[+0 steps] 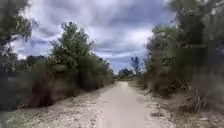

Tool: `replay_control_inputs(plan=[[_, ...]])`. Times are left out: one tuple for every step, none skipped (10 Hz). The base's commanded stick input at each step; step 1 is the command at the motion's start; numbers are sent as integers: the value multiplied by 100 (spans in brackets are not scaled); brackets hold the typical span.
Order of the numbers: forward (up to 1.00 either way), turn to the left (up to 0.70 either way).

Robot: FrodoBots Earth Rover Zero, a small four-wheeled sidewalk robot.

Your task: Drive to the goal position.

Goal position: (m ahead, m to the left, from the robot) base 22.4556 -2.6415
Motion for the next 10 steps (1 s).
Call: replay_control_inputs(plan=[[85, 0], [85, 0], [85, 0], [85, 0], [85, 0], [85, 0], [85, 0], [85, 0], [85, 0], [85, 0]])
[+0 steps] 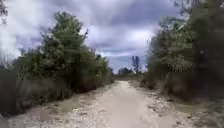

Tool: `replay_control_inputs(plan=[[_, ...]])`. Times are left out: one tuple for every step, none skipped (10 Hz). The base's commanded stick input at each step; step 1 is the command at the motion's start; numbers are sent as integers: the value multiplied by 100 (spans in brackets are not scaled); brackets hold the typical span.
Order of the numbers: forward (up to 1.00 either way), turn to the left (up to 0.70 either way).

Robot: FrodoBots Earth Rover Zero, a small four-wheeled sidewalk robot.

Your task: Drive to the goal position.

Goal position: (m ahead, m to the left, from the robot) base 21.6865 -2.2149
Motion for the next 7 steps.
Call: replay_control_inputs(plan=[[85, 0], [85, 0], [85, 0], [85, 0], [85, 0], [85, 0], [85, 0]])
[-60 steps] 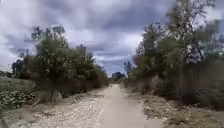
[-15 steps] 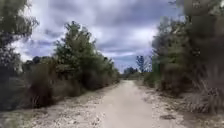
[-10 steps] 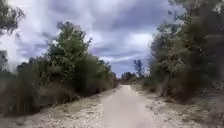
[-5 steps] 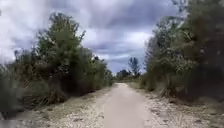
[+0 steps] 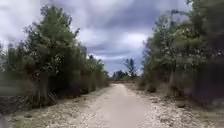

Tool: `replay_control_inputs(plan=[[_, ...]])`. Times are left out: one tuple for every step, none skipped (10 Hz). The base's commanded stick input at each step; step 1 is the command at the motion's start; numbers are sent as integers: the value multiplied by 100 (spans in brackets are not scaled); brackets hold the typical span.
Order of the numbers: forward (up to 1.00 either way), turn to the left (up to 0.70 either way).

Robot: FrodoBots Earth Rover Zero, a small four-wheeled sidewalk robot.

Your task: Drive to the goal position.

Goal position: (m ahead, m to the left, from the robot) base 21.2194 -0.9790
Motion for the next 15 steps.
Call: replay_control_inputs(plan=[[85, 0], [85, 0], [85, 0], [85, 0], [85, 0], [85, 0], [85, 0], [85, 0], [85, 0], [85, 0], [85, 0], [85, 0], [85, 0], [85, 2], [85, 9]])
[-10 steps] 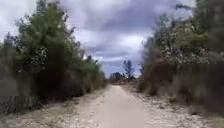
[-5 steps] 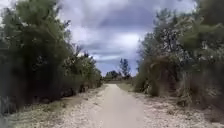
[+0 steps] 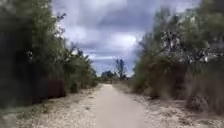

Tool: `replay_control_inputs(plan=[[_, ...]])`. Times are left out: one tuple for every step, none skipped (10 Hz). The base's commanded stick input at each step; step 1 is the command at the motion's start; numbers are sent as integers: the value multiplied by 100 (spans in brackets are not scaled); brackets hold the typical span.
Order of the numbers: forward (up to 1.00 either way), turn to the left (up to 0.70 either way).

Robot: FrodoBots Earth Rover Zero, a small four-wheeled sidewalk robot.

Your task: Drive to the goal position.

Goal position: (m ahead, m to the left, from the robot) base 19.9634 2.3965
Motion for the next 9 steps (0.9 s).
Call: replay_control_inputs(plan=[[85, 20], [85, 31], [85, 34], [85, 0], [85, 0], [85, 0], [85, 0], [85, 0], [85, 0]])
